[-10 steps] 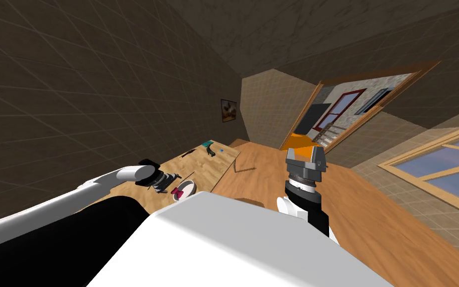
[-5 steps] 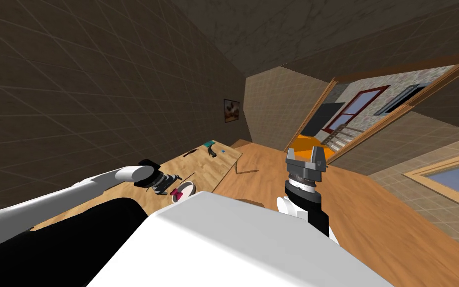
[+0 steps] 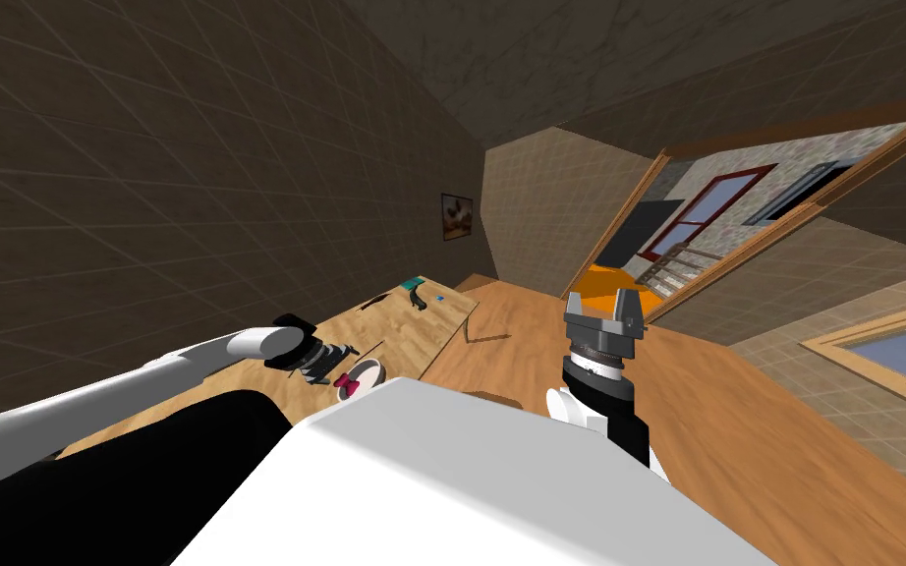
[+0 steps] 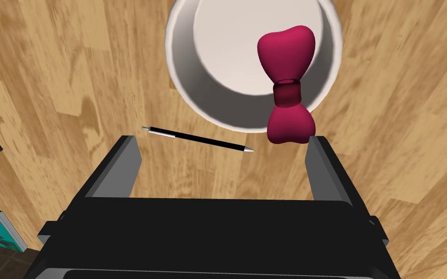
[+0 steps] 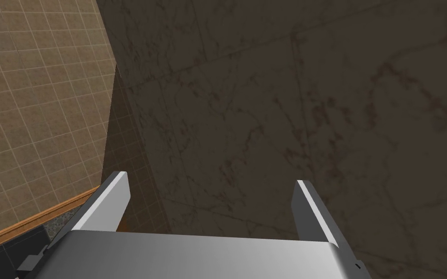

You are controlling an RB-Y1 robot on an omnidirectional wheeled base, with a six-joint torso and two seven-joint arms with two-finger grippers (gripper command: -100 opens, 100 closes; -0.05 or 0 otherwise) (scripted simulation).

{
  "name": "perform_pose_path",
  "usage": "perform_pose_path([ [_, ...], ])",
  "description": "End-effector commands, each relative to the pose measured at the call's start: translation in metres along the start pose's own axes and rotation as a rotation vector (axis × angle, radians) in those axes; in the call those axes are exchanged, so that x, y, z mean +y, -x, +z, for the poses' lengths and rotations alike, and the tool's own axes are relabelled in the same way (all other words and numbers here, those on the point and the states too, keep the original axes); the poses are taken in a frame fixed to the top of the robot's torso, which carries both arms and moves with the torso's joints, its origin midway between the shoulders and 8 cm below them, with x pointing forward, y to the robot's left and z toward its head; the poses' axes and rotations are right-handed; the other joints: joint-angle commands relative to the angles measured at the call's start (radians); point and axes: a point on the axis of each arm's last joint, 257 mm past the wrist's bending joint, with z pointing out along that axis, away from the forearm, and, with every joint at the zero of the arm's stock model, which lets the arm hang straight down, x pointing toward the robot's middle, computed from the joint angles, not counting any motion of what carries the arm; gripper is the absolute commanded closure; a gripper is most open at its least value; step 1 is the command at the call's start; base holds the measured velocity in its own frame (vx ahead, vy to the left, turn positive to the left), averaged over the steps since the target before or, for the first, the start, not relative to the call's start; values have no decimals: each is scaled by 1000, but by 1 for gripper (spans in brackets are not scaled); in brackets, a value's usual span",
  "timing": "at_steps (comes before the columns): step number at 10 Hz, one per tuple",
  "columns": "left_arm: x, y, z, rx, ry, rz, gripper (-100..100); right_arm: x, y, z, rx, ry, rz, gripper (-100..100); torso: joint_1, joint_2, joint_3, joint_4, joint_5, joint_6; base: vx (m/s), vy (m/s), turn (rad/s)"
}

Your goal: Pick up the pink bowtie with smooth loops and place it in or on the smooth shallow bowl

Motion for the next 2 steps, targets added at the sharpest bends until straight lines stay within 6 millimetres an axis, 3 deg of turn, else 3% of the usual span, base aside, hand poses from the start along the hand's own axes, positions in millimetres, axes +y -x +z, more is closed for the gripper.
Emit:
perform_pose_path([
  [1,0,0,0,0,0,0,0,0,0,0,0,0,0,0,0,0,0,0,0,0,0,0,0],
  [2,0,0,0,0,0,0,0,0,0,0,0,0,0,0,0,0,0,0,0,0,0,0,0],
])
